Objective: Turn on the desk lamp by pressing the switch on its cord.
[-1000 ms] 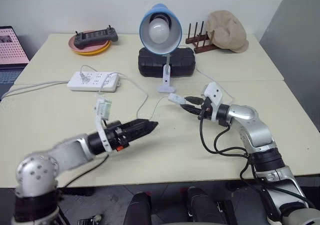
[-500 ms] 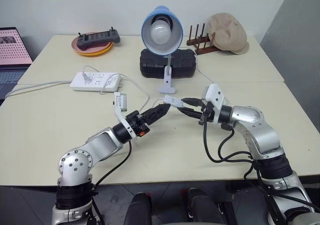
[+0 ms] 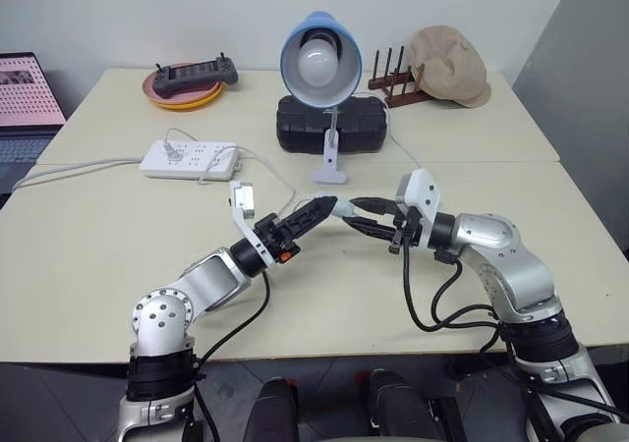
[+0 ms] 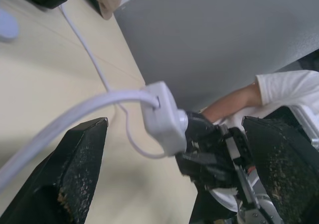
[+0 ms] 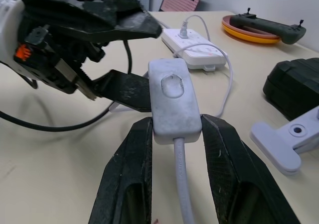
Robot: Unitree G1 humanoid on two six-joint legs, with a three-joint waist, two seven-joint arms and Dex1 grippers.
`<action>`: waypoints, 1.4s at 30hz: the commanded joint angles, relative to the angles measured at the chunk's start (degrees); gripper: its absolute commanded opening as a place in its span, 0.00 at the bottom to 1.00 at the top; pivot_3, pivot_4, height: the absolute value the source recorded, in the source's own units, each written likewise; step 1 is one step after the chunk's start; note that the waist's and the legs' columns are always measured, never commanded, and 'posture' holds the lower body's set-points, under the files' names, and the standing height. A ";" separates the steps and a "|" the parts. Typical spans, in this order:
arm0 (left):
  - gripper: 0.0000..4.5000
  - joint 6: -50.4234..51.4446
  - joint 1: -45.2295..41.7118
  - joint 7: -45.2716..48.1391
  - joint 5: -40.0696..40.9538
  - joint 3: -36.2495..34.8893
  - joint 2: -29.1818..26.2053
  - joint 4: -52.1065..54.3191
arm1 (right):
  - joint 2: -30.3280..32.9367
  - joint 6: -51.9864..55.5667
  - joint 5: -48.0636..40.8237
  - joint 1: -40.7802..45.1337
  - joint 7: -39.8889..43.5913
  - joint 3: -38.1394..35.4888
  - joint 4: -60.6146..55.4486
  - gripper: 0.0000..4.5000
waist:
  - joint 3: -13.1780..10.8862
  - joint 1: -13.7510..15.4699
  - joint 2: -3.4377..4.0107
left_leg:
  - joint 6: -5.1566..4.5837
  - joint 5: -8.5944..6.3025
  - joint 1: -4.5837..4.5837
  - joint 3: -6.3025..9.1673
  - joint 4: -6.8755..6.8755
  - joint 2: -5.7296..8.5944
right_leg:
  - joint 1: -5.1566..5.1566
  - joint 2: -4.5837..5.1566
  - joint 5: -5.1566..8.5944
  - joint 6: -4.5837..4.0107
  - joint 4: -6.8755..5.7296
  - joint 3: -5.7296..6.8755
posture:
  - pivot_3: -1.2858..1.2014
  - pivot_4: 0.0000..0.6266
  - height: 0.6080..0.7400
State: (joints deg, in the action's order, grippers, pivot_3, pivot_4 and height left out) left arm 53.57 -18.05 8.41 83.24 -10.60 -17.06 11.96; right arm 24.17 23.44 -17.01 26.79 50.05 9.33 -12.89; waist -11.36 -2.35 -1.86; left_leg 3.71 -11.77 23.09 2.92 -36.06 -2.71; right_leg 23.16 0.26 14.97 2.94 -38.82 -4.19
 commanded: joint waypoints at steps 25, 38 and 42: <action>0.13 1.00 0.54 2.44 0.89 0.72 -0.15 1.91 | 0.47 0.83 -2.21 -0.11 0.00 -0.02 -4.00 0.24 | -0.01 -0.03 0.00 | 0.00 -0.01 0.16 0.01 0.06 0.00 | 0.06 0.01 0.01 0.00 0.26 0.02 | 0.52 0.24 1.00; 0.12 -0.20 2.09 -3.94 9.54 -0.32 2.17 2.00 | 0.30 -0.57 -1.46 -1.05 -0.45 0.30 -3.81 0.24 | -0.01 0.00 0.00 | 0.01 -0.01 0.26 0.04 0.09 0.00 | 0.10 0.02 0.01 0.01 0.36 0.05 | 0.52 0.24 1.00; 0.12 -2.17 2.54 -9.46 14.94 -1.40 4.22 1.05 | 0.79 -2.22 -0.51 -1.81 -0.48 0.56 -3.38 0.24 | -0.01 0.05 0.00 | 0.01 -0.01 0.34 0.06 0.09 -0.01 | 0.10 0.03 -0.03 0.06 0.58 0.06 | 0.52 0.24 1.00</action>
State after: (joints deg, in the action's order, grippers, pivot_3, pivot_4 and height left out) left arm 53.29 -15.35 0.80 93.53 -10.66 -13.81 11.59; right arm 24.50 22.64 -17.60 25.85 48.99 9.78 -14.71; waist -11.37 -2.30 -1.86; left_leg 3.72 -11.78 23.47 2.98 -35.96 -2.72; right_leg 23.24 0.30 14.92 3.02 -38.14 -4.13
